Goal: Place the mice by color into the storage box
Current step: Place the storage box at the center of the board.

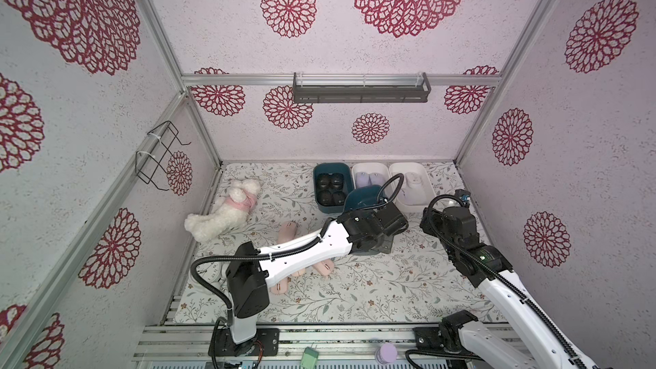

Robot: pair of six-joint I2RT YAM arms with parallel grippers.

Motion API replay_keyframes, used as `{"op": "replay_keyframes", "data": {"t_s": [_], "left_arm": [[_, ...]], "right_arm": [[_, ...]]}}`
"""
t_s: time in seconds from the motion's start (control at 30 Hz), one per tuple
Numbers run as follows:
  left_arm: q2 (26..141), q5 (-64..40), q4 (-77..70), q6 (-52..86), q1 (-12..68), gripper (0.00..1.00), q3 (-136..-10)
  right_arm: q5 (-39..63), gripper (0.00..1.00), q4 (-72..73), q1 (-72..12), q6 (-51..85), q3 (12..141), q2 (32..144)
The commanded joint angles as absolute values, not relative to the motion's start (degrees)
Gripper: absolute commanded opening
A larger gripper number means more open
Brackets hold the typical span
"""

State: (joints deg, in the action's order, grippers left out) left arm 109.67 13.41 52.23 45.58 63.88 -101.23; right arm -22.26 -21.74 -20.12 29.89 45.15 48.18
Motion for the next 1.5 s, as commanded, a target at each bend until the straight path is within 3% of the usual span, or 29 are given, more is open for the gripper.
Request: {"op": "replay_keyframes", "data": {"t_s": [0.0, 0.17, 0.23, 0.27, 0.3, 0.33, 0.47, 0.6, 0.73, 0.87, 1.03, 1.2, 1.47], "left_arm": [[114.38, 9.98, 53.50, 48.88, 64.64, 0.00, -103.78], [117.18, 7.09, 51.60, 49.96, 65.04, 0.00, -104.56], [117.63, 6.62, 51.26, 49.90, 65.04, 0.09, -104.66], [117.77, 5.74, 51.04, 49.86, 64.98, 0.17, -104.79], [117.90, 4.76, 50.94, 49.82, 64.95, 0.34, -104.97], [117.88, 3.80, 50.65, 49.88, 64.82, 0.42, -105.21], [117.32, 2.87, 50.82, 47.37, 64.62, 0.60, -107.55], [113.13, 2.55, 50.76, 43.80, 61.47, 0.62, -106.21], [101.52, 3.65, 45.69, 40.66, 54.89, 0.66, -97.76], [91.45, 9.09, 43.13, 36.11, 46.43, 0.98, -93.77], [84.19, 5.57, 32.96, 32.44, 35.23, 0.97, -87.52], [80.84, 8.21, 24.64, 29.18, 29.48, 0.97, -81.09], [80.95, 6.68, 26.38, 25.68, 26.90, 0.97, -79.32]], "right_arm": [[-21.98, 0.68, -23.63, -19.32, 31.12, 43.72, 46.64], [-21.24, 0.68, -23.84, -18.98, 31.10, 42.48, 45.19], [-21.01, 0.68, -23.86, -18.90, 30.96, 42.07, 45.22], [-21.05, 0.68, -23.82, -18.81, 30.77, 42.10, 45.33], [-21.14, 0.68, -23.82, -18.81, 30.57, 41.99, 45.43], [-21.18, 0.68, -23.77, -18.72, 30.46, 41.93, 45.57], [-20.18, 0.68, -23.38, -18.54, 29.95, 41.96, 46.42], [-15.35, 0.65, -22.05, -18.54, 28.37, 41.97, 48.79], [-4.97, 0.57, -22.73, -18.84, 28.29, 44.33, 56.95], [-2.30, 0.55, -21.59, -21.24, 29.01, 44.72, 64.65], [0.24, 0.57, -19.81, -22.73, 29.06, 45.65, 70.13], [0.15, 0.54, -18.74, -23.74, 28.78, 46.10, 74.75], [1.66, 0.31, -17.08, -24.76, 28.33, 47.14, 80.38]]}}
